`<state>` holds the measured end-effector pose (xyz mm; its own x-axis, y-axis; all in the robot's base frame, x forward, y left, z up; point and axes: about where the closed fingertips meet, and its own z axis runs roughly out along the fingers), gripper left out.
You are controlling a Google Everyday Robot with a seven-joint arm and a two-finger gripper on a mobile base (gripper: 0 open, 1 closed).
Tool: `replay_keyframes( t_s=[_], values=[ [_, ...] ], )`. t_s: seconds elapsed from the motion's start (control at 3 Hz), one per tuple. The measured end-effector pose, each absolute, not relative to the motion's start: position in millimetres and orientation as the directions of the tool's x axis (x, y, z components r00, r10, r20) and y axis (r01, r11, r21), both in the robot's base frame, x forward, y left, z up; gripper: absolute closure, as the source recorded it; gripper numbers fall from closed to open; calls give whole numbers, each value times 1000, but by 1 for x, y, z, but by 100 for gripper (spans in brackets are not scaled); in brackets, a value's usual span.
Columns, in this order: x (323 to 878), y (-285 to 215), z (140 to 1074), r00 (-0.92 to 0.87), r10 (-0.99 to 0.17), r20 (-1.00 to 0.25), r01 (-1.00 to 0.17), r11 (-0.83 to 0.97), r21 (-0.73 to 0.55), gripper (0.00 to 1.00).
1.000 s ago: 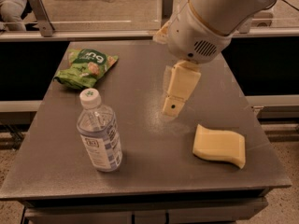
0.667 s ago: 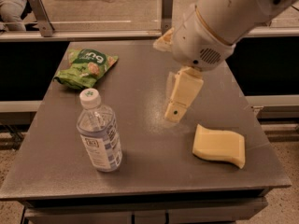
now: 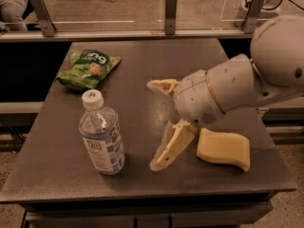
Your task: Knock blue plastic bottle over
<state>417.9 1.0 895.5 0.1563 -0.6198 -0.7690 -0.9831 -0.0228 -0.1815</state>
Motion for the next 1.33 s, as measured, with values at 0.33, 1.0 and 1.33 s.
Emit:
replay_keyframes(
  t_s=[0.33, 1.0, 1.33],
  values=[
    [398, 39, 895, 232, -445, -865, -973, -110, -204, 0],
    [405, 60, 900, 252, -337, -907, -967, -113, -226, 0],
    [411, 87, 913, 211, -228, -951, -975, -112, -190, 0]
  ],
)
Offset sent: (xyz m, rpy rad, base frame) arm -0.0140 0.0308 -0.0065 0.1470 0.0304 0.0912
